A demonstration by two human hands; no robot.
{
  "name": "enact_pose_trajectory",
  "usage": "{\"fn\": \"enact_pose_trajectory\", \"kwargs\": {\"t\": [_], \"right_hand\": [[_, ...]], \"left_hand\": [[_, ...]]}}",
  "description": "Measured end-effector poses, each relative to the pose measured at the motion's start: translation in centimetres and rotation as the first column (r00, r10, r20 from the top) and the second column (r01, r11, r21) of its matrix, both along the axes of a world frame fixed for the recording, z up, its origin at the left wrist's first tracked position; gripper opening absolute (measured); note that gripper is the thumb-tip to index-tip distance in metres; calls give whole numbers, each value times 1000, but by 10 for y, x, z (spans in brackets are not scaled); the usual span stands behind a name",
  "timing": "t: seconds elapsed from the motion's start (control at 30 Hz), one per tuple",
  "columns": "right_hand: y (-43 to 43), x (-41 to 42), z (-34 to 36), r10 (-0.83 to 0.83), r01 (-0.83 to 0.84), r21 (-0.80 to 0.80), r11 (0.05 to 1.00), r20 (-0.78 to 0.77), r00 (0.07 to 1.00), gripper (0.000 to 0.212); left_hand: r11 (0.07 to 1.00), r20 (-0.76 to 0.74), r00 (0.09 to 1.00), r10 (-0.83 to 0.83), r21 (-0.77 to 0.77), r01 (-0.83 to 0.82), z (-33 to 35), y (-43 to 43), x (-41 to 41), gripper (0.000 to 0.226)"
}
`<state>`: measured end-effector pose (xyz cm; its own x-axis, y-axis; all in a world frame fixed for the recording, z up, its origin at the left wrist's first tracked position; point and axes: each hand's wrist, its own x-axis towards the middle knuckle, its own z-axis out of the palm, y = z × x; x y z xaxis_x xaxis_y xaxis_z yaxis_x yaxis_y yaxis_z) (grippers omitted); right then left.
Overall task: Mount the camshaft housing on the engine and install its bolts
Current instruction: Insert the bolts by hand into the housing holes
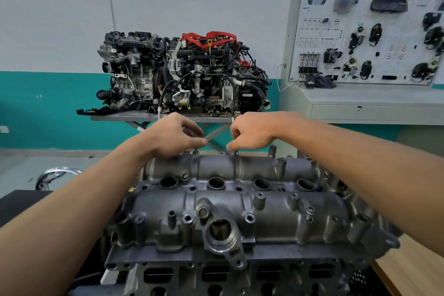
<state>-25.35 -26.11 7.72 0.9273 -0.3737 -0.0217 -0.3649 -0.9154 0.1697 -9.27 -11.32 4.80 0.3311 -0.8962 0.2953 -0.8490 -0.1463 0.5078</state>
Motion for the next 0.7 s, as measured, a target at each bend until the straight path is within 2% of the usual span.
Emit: {"fn": "enact_pose_trajectory", "kwargs": {"t": [0.07, 0.13, 0.2, 0.23, 0.27, 0.33, 0.4, 0.47, 0.5, 0.53, 0.6, 0.7], "right_hand": [[1, 3, -5, 46, -47, -15, 999, -52, 998, 33], [2, 7, -12, 38, -41, -68, 997, -42, 998, 44], [2, 9, -15, -30, 35, -113, 993, 43, 999, 57], [3, 9, -14, -64, 73, -110, 991, 84, 994, 63], [2, 9, -13, -92, 101, -81, 992, 103, 990, 68], [0, 10, -6, -111, 111, -2, 994, 43, 993, 73], [-1, 9, 1, -84, 87, 32, 996, -80, 993, 59], [0, 9, 2, -48, 55, 51, 997, -137, 989, 41], [0, 9, 0, -32, 37, 37, 999, -131, 991, 39], [1, 10, -3, -29, 29, -1, 1000, -110, 993, 43], [2, 11, -8, -51, 48, -82, 996, -41, 998, 59], [1, 8, -4, -90, 91, -38, 995, 22, 996, 73]], "left_hand": [[998, 109, 992, 59, -7, -58, -2, -3, -1, 20], [995, 178, 980, 90, 15, -94, -2, -3, -3, 18], [998, 150, 988, 47, 41, -54, -1, -1, -4, 4], [997, 133, 991, 4, 73, -14, 0, 1, -4, 7], [994, 114, 993, -31, 105, 19, 2, 3, -5, 19], [991, 24, 998, -64, 117, 61, 3, 4, -6, 35], [998, -32, 999, -28, 50, 29, 2, 1, -6, 29], [999, 55, 997, 48, -8, -48, 1, -2, -7, 11], [997, 117, 990, 75, -12, -74, 0, -4, -7, 13], [995, 152, 984, 95, -12, -94, 0, -4, -7, 15], [998, 125, 990, 60, 25, -64, 2, -2, -5, 9], [996, 60, 997, -49, 78, 44, 5, 4, -3, 34]]}}
